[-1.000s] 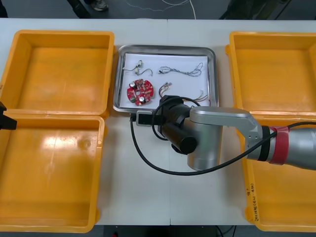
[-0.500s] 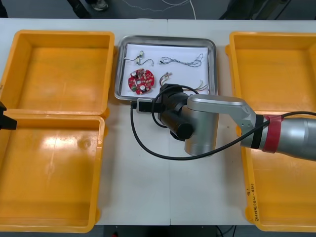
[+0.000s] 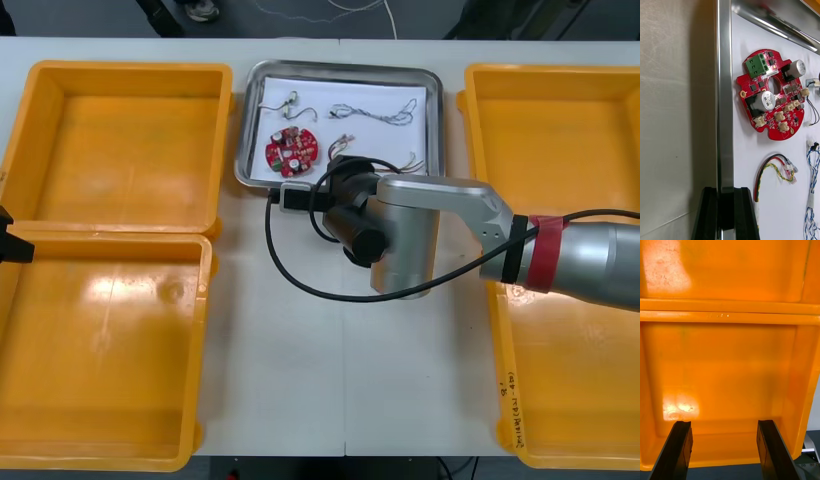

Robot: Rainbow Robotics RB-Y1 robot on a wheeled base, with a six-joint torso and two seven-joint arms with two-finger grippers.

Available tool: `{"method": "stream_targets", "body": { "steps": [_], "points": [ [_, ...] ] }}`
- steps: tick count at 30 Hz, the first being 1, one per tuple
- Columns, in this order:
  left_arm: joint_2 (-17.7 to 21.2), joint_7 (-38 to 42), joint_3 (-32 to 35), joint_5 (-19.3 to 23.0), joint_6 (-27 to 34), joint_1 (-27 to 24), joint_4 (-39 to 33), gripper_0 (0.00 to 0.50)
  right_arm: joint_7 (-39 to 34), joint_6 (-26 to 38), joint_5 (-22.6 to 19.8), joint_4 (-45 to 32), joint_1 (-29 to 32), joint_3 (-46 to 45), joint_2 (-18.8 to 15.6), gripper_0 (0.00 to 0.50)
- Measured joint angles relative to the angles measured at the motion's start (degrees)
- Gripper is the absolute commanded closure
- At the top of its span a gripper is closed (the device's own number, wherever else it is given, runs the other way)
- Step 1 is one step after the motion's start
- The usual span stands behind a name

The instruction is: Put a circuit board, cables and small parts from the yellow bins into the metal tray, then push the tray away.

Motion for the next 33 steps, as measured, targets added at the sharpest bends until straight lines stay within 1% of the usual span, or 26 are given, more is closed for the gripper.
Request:
{"method": "stream_targets", "body": {
  "steps": [9, 15, 22, 29, 33],
  "points": [
    [0.00, 0.00, 0.00, 0.00, 0.00, 0.00, 0.00, 0.000, 0.00, -4.00, -0.28, 4.14, -1.43, 0.00, 0.31, 0.500],
    [0.00, 0.00, 0.00, 0.00, 0.00, 0.00, 0.00, 0.000, -0.09, -6.21, -0.29, 7.20, -2.35, 0.00, 1.13, 0.500],
    [0.00, 0.00, 0.00, 0.01, 0.00, 0.00, 0.00, 0.000, -0.40, -10.50, -0.29, 11.11, -3.09, -0.33, 2.07, 0.500],
    [0.00, 0.00, 0.00, 0.01, 0.00, 0.00, 0.00, 0.000, -0.40, -13.24, -0.29, 14.18, -3.73, -0.64, 2.91, 0.500],
    [0.00, 0.00, 0.00, 0.01, 0.00, 0.00, 0.00, 0.000, -0.40, -13.67, -0.29, 14.64, -3.89, -0.64, 2.98, 0.500]
  ]
}}
